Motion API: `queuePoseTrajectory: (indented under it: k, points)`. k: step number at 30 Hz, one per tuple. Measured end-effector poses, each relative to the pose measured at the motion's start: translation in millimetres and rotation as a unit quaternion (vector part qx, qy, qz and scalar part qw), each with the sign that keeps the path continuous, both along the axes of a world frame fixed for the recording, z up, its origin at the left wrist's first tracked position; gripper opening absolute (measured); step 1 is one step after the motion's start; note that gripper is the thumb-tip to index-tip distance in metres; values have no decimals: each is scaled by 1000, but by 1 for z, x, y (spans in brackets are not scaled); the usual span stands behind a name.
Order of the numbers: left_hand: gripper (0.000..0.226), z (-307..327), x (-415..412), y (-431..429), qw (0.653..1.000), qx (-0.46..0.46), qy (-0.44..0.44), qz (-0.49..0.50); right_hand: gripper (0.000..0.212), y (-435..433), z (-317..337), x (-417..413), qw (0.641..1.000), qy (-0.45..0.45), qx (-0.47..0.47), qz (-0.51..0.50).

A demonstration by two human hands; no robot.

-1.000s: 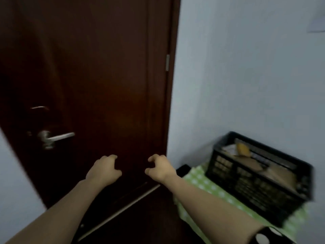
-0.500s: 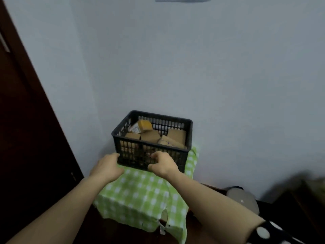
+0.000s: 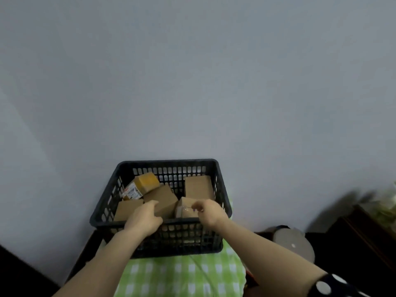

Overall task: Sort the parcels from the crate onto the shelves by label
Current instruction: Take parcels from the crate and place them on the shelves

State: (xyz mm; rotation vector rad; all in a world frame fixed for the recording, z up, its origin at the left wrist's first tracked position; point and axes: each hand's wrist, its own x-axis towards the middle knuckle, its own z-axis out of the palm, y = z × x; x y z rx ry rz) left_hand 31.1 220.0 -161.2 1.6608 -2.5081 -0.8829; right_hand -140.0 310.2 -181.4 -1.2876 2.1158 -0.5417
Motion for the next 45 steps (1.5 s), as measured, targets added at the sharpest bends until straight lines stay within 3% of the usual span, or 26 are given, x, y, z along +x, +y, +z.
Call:
queuePoseTrajectory:
  k: [5,8,12,14,16,19,22,25,27,29,32,34,35,37,41,45]
  points:
    - [42,-33,-44,-45,998,65,0,-6,43,-40,-28,-31,999,-1,34,-18]
    - [18,-57,-72,-68,993,109,34,37,47,-64,-45,-51,998,3,55,-4]
    - [30,-78,-108,-88,963,237,37,119,53,-92,-69,-76,993,10,106,44]
    - [64,-89,-121,-94,939,312,30,144,56,-103,-79,-87,989,16,130,74]
    - [68,-104,-131,-101,929,335,19,158,57,-112,-87,-96,985,10,146,93]
    - [52,-121,-143,-106,910,373,28,180,55,-122,-95,-107,980,-9,160,121]
    - [67,-133,-147,-108,883,417,37,212,48,-127,-100,-116,976,-46,166,136]
    - [94,-134,-148,-113,882,413,38,222,48,-129,-104,-125,972,-84,168,139]
    - [95,-123,-152,-116,879,417,53,225,59,-132,-103,-132,971,-125,151,139]
    - [76,-112,-153,-123,874,413,81,243,85,-134,-98,-139,962,-167,142,160]
    - [90,-80,-141,-139,873,382,121,278,128,-140,-89,-139,953,-124,147,235]
    - [93,-50,-121,-143,857,383,159,305,128,-147,-81,-133,956,-88,121,253]
    - [81,-35,-110,-144,847,376,195,321,124,-153,-74,-127,958,-86,102,253]
    - [56,-8,-83,-140,816,341,287,368,117,-161,-55,-109,956,-175,74,224]
    - [52,31,-16,-108,768,314,399,390,76,-166,-9,-51,898,-421,63,113]
    - [43,57,54,-49,772,274,414,397,62,-153,20,37,832,-529,83,144]
